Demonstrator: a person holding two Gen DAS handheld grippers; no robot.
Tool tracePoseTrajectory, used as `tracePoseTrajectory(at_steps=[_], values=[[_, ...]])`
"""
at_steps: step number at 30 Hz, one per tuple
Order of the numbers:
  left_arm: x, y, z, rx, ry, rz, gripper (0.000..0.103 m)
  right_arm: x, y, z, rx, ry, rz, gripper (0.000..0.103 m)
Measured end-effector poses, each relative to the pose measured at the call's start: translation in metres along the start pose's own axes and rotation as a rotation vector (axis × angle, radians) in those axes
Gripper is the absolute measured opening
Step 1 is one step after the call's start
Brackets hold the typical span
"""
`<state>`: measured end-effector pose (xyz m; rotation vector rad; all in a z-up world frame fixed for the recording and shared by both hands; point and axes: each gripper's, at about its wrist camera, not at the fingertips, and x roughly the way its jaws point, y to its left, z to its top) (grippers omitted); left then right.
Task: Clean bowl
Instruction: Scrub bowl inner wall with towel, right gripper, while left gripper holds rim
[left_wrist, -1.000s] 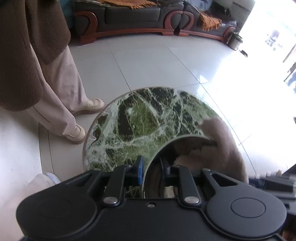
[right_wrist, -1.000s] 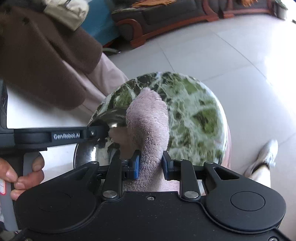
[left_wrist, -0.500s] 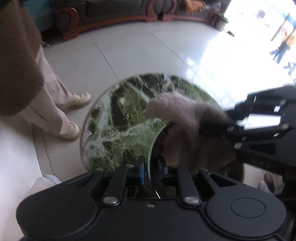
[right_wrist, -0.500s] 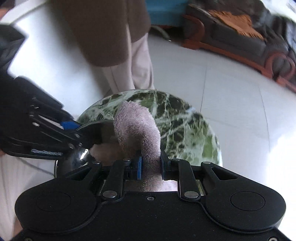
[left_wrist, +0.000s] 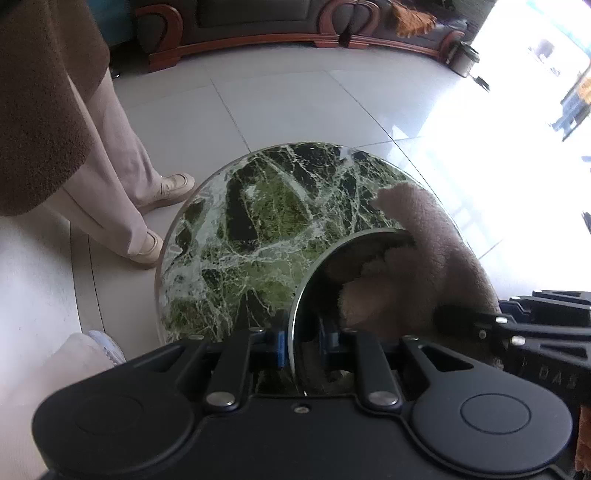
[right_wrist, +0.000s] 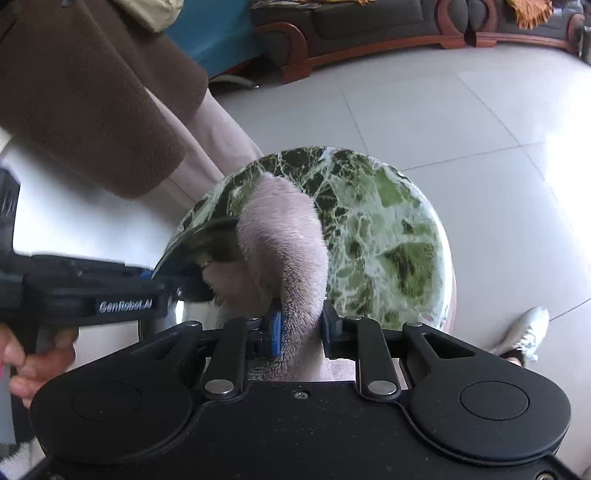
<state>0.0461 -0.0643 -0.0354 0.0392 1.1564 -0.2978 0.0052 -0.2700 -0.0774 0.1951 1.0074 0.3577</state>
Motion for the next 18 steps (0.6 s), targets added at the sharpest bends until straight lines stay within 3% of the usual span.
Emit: tracePoseTrajectory(at_steps=[4, 8, 14, 18], values=[[-0.002, -0.002, -0.001, 0.028, 0.008, 0.009, 0.017, 0.002, 0.012, 0.020, -0.115, -0.021, -0.034, 0.020], [-0.002, -0.004, -0.005, 0.004, 0.002, 0.011, 0.017, 0.007, 0.012, 0.031, -0.138, -0.023, -0.040, 0.020], [-0.001, -0.002, -0.006, -0.035, 0.006, -0.016, 0.017, -0.014, 0.006, -0.012, 0.015, -0.001, -0.029, 0.019], [-0.002, -0.005, -0.007, -0.009, 0.013, 0.003, 0.020, -0.020, 0.026, -0.004, -0.100, 0.002, -0.090, 0.019]])
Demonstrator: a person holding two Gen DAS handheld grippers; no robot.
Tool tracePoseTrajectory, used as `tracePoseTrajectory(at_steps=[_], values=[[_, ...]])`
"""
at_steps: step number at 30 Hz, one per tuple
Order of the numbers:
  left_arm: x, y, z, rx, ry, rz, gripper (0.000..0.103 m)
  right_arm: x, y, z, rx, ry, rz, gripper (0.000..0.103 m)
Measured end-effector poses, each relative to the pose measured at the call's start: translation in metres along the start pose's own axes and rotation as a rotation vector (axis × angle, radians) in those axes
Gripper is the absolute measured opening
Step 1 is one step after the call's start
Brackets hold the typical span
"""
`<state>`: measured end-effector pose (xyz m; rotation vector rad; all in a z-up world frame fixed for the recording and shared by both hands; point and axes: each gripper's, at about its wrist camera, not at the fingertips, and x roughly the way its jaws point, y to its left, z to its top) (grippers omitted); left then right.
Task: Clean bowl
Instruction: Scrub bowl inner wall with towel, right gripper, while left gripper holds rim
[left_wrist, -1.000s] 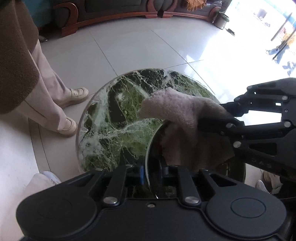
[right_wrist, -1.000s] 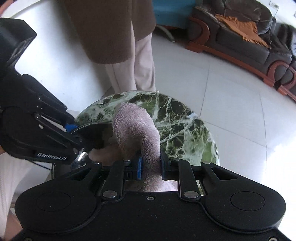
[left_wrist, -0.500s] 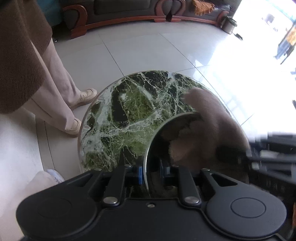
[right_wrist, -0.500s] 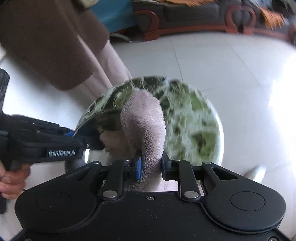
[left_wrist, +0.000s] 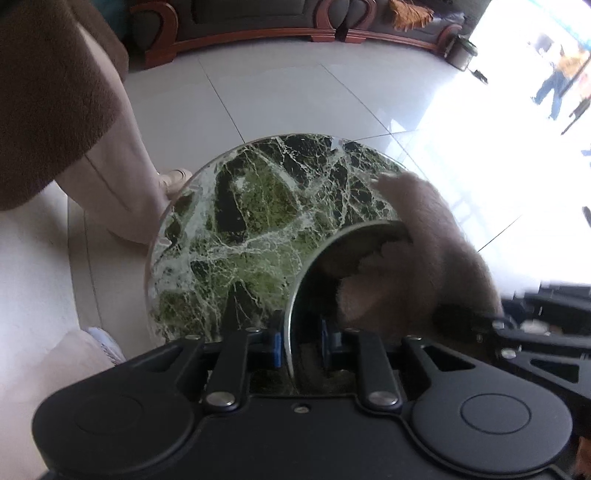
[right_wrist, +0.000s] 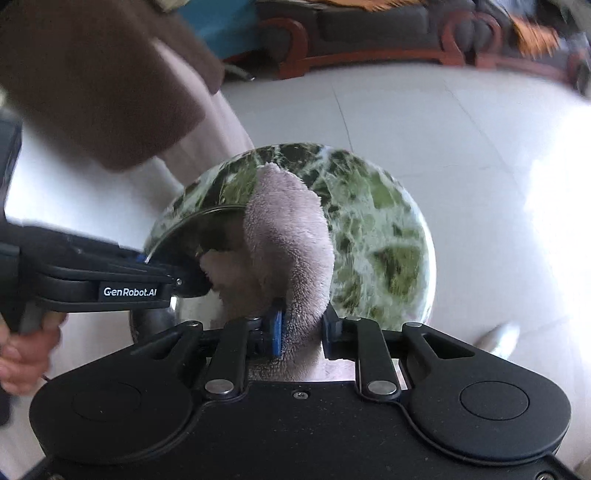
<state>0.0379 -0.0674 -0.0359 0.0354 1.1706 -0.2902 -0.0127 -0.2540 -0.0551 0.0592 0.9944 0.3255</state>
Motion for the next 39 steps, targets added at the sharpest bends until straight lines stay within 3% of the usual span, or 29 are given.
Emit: tracePoseTrajectory(at_steps=[6, 11, 14, 17, 22, 25, 32, 37, 39], values=[[-0.002, -0.003, -0.004, -0.015, -0.007, 0.004, 0.019, 0.010, -0.005, 0.034, -0.025, -0.043, 0.022, 0.019], [0.000, -0.001, -0.006, -0.050, -0.022, 0.005, 0.019, 0.007, -0.009, 0.003, 0.066, 0.000, 0.008, 0.019], [0.000, -0.002, -0.005, -0.046, -0.021, 0.007, 0.020, -0.001, -0.002, -0.004, 0.056, 0.003, -0.002, 0.019], [-0.001, -0.001, -0.006, -0.051, -0.017, 0.020, 0.021, 0.003, 0.005, 0.014, -0.010, -0.025, -0.020, 0.019], [-0.005, -0.003, -0.011, -0.086, -0.025, 0.025, 0.020, 0.008, -0.007, 0.034, 0.025, -0.054, 0.018, 0.019], [-0.004, -0.004, -0.013, -0.097, -0.039, 0.027, 0.020, 0.005, -0.012, 0.012, 0.106, -0.032, 0.013, 0.019], [-0.002, -0.004, -0.009, -0.103, -0.053, 0.024, 0.018, -0.005, -0.025, -0.030, 0.389, -0.029, 0.106, 0.023], [-0.014, 0.004, 0.009, -0.084, -0.122, 0.008, 0.019, -0.002, -0.029, -0.029, 0.382, -0.031, 0.115, 0.023], [-0.009, 0.008, 0.017, -0.087, -0.113, -0.005, 0.019, -0.001, -0.030, -0.028, 0.374, -0.033, 0.119, 0.023]])
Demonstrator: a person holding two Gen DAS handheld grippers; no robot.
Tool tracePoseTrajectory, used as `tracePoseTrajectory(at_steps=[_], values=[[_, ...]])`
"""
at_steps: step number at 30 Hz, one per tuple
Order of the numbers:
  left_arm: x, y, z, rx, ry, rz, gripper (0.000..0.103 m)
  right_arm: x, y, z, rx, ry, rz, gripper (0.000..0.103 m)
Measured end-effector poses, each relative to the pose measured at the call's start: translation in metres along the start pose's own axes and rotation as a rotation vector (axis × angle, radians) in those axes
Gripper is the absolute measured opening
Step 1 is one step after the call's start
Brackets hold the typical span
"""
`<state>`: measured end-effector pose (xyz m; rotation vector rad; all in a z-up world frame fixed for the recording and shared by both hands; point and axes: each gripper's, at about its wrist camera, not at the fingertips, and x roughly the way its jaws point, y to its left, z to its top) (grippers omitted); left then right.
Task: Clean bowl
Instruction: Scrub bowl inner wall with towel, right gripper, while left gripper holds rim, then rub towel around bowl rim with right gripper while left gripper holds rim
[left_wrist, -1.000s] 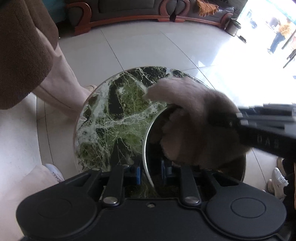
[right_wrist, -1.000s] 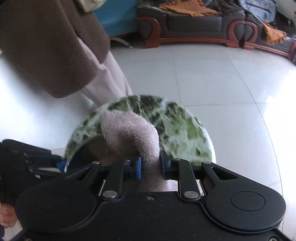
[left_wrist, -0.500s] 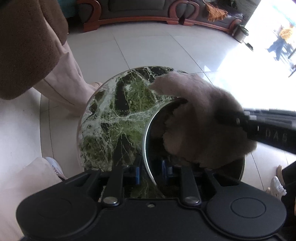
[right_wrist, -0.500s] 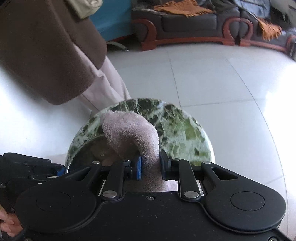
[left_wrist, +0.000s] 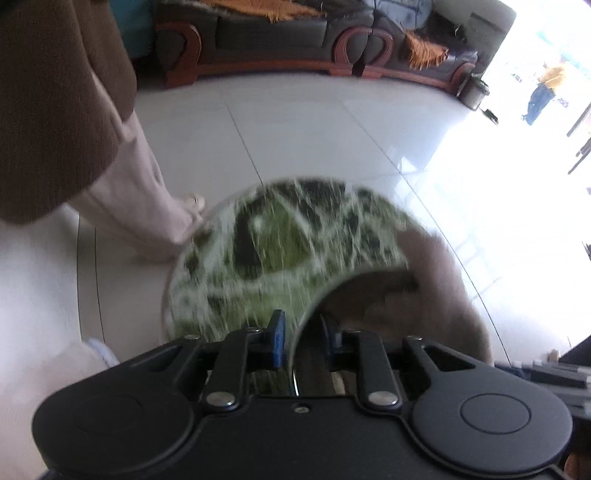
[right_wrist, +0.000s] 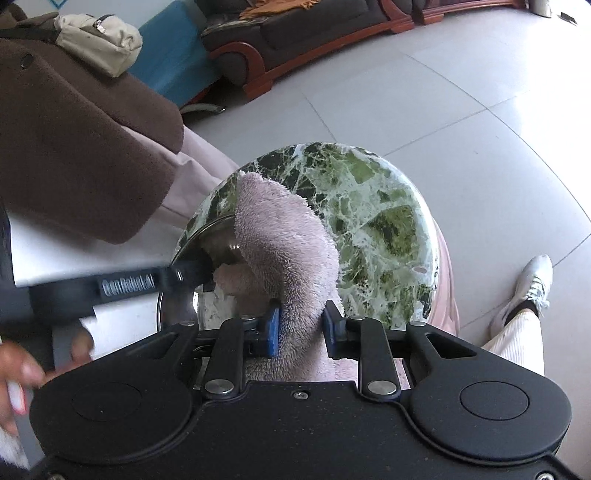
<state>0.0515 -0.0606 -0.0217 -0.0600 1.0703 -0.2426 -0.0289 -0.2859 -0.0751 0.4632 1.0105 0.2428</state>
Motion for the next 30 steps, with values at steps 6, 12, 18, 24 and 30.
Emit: tracePoseTrajectory(at_steps=[6, 12, 18, 24, 30], values=[[0.012, 0.007, -0.006, -0.024, 0.090, -0.029, 0.012, 0.007, 0.006, 0.016, -0.093, -0.004, -0.025, 0.023], [0.006, 0.014, -0.025, -0.013, 0.139, -0.056, 0.016, 0.020, 0.019, 0.053, -0.304, 0.019, -0.010, 0.023], [-0.009, 0.017, -0.012, 0.024, 0.078, -0.031, 0.016, 0.038, 0.056, 0.070, -0.637, 0.052, -0.021, 0.023], [0.012, 0.019, 0.009, 0.058, 0.105, -0.030, 0.016, 0.037, 0.064, 0.074, -0.742, 0.060, -0.007, 0.023], [0.025, 0.019, 0.001, 0.030, 0.149, -0.031, 0.017, 0.040, 0.075, 0.072, -0.812, 0.046, 0.014, 0.023]])
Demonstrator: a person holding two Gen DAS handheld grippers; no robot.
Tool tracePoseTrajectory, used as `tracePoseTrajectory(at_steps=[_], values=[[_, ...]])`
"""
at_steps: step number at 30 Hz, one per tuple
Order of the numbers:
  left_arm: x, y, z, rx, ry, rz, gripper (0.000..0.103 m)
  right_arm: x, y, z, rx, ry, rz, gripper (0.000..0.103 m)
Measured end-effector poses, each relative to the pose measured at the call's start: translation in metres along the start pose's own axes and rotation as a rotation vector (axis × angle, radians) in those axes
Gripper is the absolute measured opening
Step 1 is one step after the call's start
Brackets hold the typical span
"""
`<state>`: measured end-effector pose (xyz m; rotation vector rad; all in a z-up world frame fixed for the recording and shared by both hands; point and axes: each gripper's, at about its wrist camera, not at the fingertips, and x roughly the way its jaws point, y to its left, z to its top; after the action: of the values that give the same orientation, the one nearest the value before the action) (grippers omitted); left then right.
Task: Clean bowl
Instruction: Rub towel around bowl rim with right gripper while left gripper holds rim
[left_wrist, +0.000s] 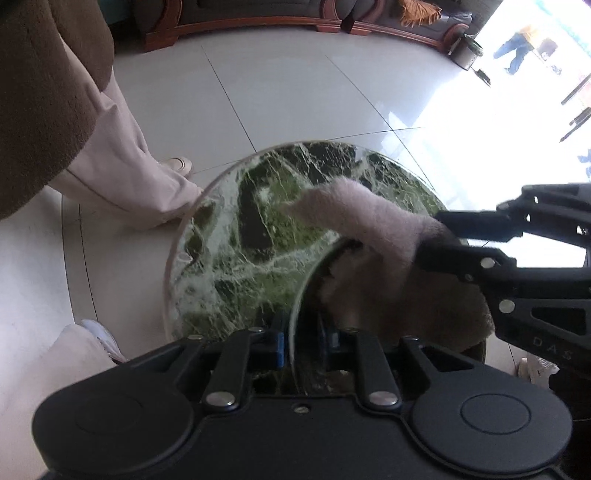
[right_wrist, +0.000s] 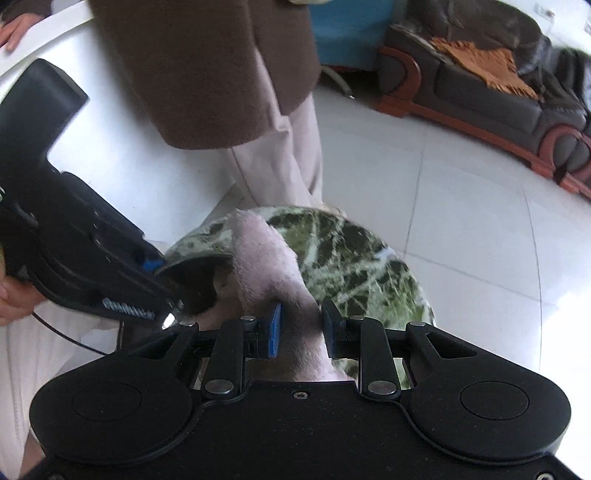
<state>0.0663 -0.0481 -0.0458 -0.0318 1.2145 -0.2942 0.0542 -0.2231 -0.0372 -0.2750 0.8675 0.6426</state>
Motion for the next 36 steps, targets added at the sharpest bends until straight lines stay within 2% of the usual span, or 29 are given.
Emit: tracePoseTrajectory(at_steps=[3, 4, 5, 11, 14, 19, 25, 27, 32, 34, 36], values=[[-0.001, -0.001, -0.003, -0.022, -0.011, 0.005, 0.018, 0.006, 0.004, 0.003, -0.018, -0.002, -0.006, 0.023], [-0.002, -0.001, -0.004, -0.032, -0.014, 0.005, 0.018, 0.008, 0.002, 0.003, 0.001, -0.006, -0.012, 0.018], [-0.002, -0.001, -0.005, -0.043, -0.018, 0.004, 0.018, 0.009, 0.000, 0.002, 0.029, -0.006, -0.010, 0.017], [-0.006, -0.003, -0.010, -0.091, -0.050, 0.020, 0.018, -0.009, -0.015, -0.032, 0.335, -0.021, -0.013, 0.015], [-0.006, -0.003, -0.009, -0.099, -0.047, 0.014, 0.019, -0.021, -0.007, -0.050, 0.411, -0.021, -0.014, 0.015], [-0.006, -0.009, -0.005, -0.028, -0.024, 0.031, 0.021, -0.021, 0.007, -0.031, 0.245, -0.006, -0.086, 0.015], [-0.004, -0.016, -0.006, 0.001, -0.025, 0.057, 0.023, -0.002, 0.002, 0.000, 0.112, 0.003, -0.055, 0.015], [-0.004, -0.016, -0.007, -0.004, -0.028, 0.060, 0.023, 0.000, 0.002, -0.002, 0.108, 0.013, -0.058, 0.015], [-0.005, -0.017, -0.008, -0.021, -0.031, 0.057, 0.023, -0.011, -0.001, -0.034, 0.280, 0.045, -0.056, 0.015], [-0.005, -0.019, -0.007, -0.012, -0.029, 0.058, 0.023, -0.017, 0.008, -0.040, 0.260, 0.049, -0.078, 0.016], [-0.004, -0.020, -0.007, 0.000, -0.027, 0.065, 0.024, -0.020, 0.018, -0.036, 0.189, 0.053, -0.120, 0.016]])
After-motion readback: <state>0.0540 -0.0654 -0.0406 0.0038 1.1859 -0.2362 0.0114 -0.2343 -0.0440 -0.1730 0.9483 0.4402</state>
